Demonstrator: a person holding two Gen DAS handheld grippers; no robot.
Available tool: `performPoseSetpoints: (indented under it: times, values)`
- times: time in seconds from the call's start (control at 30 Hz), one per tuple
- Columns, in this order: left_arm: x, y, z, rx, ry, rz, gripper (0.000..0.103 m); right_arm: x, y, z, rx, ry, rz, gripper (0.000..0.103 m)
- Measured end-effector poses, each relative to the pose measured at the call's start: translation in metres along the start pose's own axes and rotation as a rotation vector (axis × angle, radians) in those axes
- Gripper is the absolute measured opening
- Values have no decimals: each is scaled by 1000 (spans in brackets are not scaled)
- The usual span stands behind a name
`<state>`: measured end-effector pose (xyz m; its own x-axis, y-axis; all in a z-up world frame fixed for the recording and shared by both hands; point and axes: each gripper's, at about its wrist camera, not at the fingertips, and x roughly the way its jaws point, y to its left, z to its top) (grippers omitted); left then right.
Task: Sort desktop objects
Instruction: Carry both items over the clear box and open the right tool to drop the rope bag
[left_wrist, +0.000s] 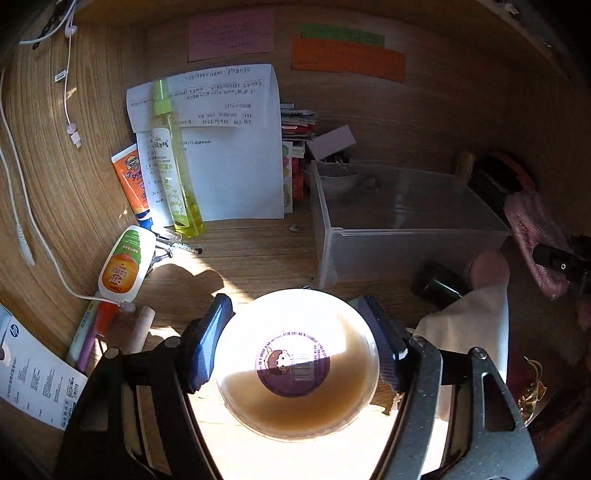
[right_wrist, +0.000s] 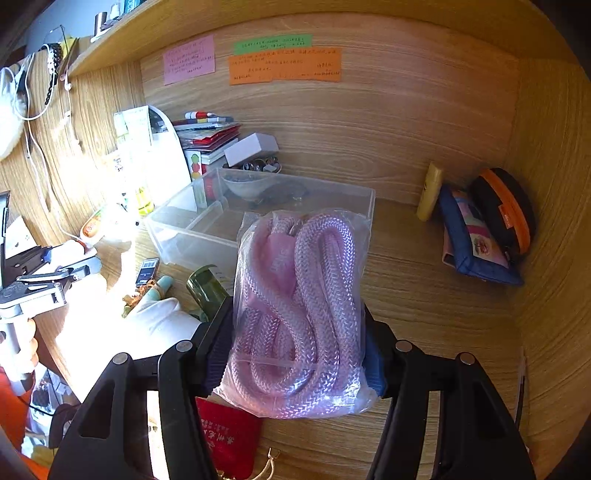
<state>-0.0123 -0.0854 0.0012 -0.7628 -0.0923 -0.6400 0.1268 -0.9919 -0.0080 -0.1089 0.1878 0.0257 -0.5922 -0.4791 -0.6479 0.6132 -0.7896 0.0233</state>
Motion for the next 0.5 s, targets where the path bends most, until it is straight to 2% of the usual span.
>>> performPoseSetpoints:
  times: [0.27,0.5]
  values:
    - [9,-1,38,-30,-6,-69,70,9,-10,22,35,-17,24,56]
    - [18,-12,71,-16,-39,-85,70,28,-15,41,33,-11,34,56]
